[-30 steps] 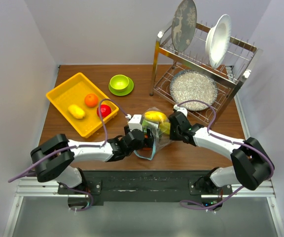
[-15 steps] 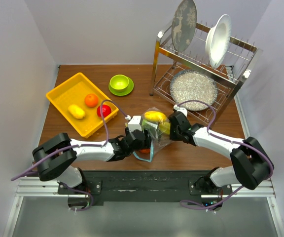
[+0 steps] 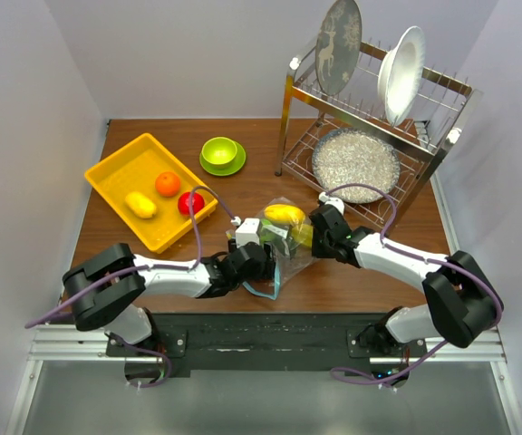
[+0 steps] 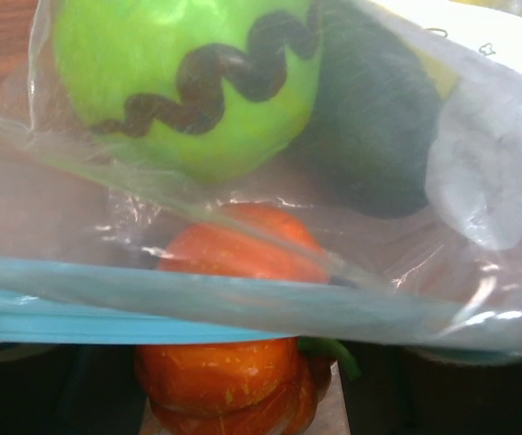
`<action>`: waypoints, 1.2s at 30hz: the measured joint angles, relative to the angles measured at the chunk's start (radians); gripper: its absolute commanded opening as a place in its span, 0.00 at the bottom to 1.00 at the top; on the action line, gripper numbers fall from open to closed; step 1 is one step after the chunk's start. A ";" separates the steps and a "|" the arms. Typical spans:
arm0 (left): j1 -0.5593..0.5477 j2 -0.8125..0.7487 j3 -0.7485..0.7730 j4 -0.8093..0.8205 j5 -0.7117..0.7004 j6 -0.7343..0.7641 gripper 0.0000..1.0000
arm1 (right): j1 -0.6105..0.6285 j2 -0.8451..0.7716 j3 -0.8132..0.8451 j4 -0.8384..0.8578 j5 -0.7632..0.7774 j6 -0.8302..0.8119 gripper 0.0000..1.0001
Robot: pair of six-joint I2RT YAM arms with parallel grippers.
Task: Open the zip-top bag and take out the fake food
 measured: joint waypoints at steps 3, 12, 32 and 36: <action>0.000 -0.014 0.000 -0.022 0.000 0.003 0.35 | 0.000 0.000 0.000 0.000 0.001 0.000 0.00; 0.001 -0.209 0.001 -0.180 -0.009 0.021 0.21 | 0.000 0.003 0.000 -0.004 0.011 0.000 0.00; 0.536 -0.555 0.099 -0.616 -0.023 0.095 0.22 | -0.006 -0.011 0.000 0.001 -0.015 -0.016 0.10; 0.750 -0.368 0.236 -0.504 -0.008 0.133 0.22 | -0.006 -0.090 0.000 0.009 -0.050 -0.023 0.21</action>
